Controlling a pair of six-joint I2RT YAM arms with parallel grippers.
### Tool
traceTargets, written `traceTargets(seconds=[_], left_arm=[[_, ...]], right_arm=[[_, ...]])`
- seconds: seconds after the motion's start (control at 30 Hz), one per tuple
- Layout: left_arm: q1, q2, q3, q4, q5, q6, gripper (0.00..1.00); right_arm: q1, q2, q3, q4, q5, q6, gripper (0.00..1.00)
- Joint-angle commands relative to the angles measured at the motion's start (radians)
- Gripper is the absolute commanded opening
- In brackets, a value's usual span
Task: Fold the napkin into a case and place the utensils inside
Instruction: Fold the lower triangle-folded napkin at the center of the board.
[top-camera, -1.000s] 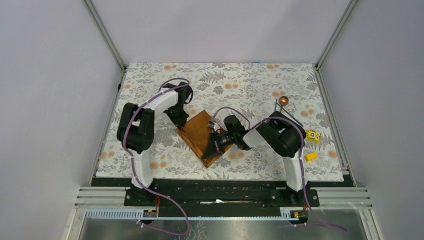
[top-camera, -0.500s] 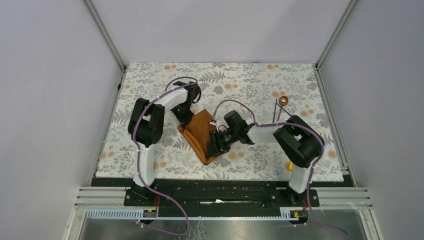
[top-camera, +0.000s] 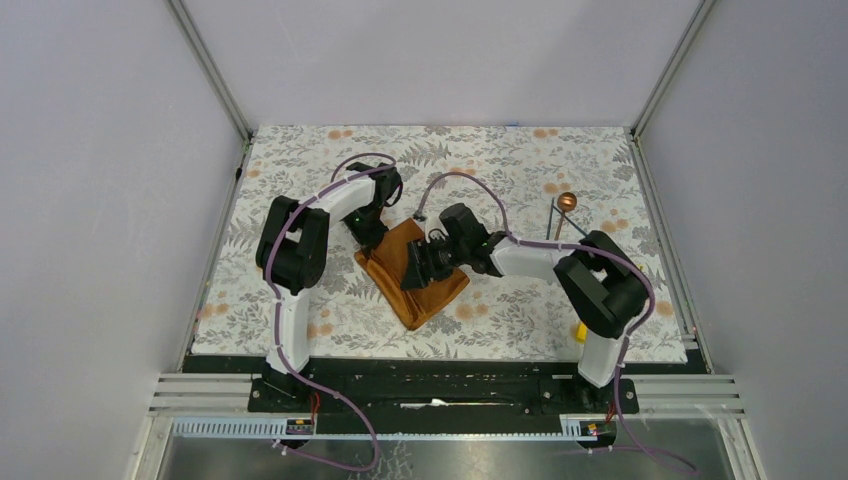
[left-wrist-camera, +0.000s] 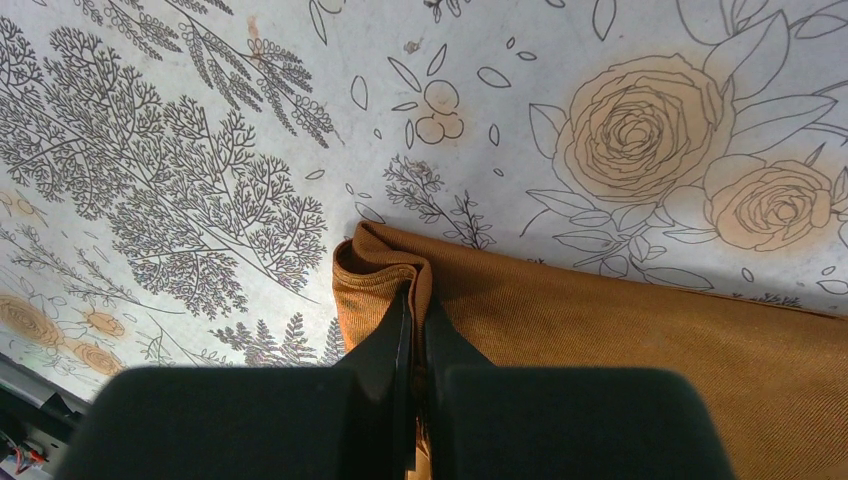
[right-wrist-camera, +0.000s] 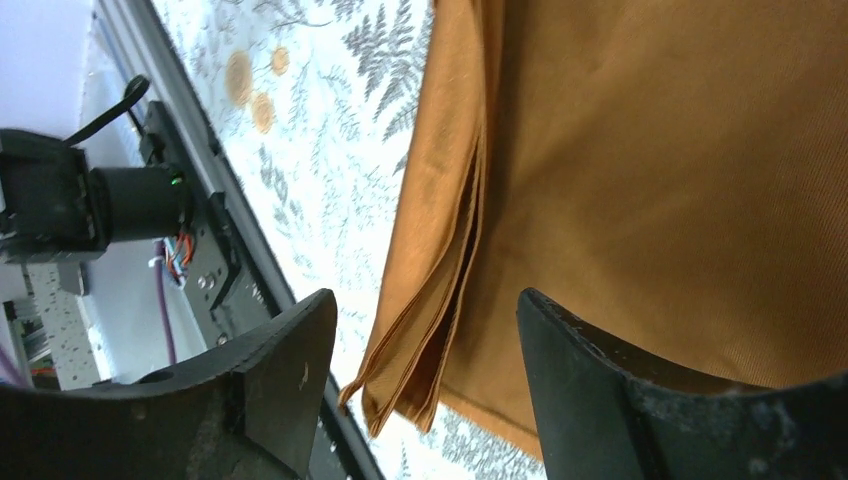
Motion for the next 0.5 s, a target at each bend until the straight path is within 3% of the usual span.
traceTargets(seconds=[0.0, 0.2, 0.37, 0.47], left_arm=[[0.005, -0.019, 0.033, -0.008, -0.017, 0.014, 0.0], [0.005, -0.029, 0.027, -0.005, -0.01, 0.014, 0.0], [0.007, -0.037, 0.033, 0.0, -0.006, 0.018, 0.0], [0.009, -0.04, 0.035, 0.002, 0.003, 0.021, 0.0]], right_arm=[[0.02, 0.082, 0.08, 0.041, 0.046, 0.001, 0.71], [0.039, 0.18, 0.154, 0.044, 0.018, 0.018, 0.56], [0.055, 0.216, 0.18, 0.051, 0.016, 0.031, 0.5], [0.057, 0.241, 0.201, 0.049, 0.022, 0.038, 0.39]])
